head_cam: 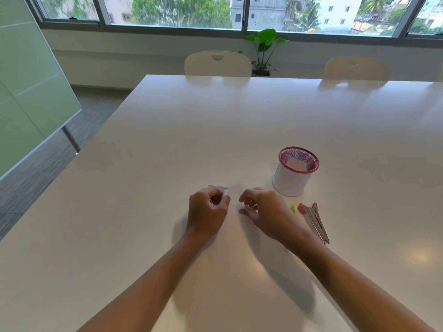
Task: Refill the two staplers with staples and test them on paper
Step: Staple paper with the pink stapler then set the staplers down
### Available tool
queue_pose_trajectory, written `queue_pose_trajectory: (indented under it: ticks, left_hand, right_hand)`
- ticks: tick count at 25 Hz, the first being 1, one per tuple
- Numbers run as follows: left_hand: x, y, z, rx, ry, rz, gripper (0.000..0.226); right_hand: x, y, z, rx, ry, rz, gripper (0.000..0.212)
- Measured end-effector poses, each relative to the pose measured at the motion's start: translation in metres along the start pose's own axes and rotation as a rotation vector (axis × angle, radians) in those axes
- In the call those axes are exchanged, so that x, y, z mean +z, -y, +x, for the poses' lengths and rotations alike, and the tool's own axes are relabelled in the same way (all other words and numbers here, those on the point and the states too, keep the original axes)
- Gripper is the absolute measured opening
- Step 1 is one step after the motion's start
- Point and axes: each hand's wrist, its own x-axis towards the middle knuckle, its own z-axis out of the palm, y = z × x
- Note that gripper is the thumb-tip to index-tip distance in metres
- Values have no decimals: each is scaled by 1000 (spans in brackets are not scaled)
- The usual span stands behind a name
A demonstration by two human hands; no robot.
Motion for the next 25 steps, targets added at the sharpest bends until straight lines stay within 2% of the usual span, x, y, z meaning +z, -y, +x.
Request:
queue_pose_trajectory:
  ticks: [5,13,17,20,23,25]
  left_hand:
    - [0,0,1,29,9,35,24]
    - [0,-1,1,61,8,39,28]
    - [0,1,1,40,13,29,31]
    - [1,0,0,-10,15,1,33]
    - [1,1,-1,-32,25,-20,34]
    - [1,2,0,-28,25,-22,35]
  right_hand:
    - [8,3,4,20,-35,-87,16]
    - [27,16,3,79,10,-253,23]
    - [15,16,4,180,27,-67,14]
    - [-20,14,11,213,-91,84,13]
    - [-65,2,20,215,-357,171,12]
    - [-86,-12,24,245,-467,147,15]
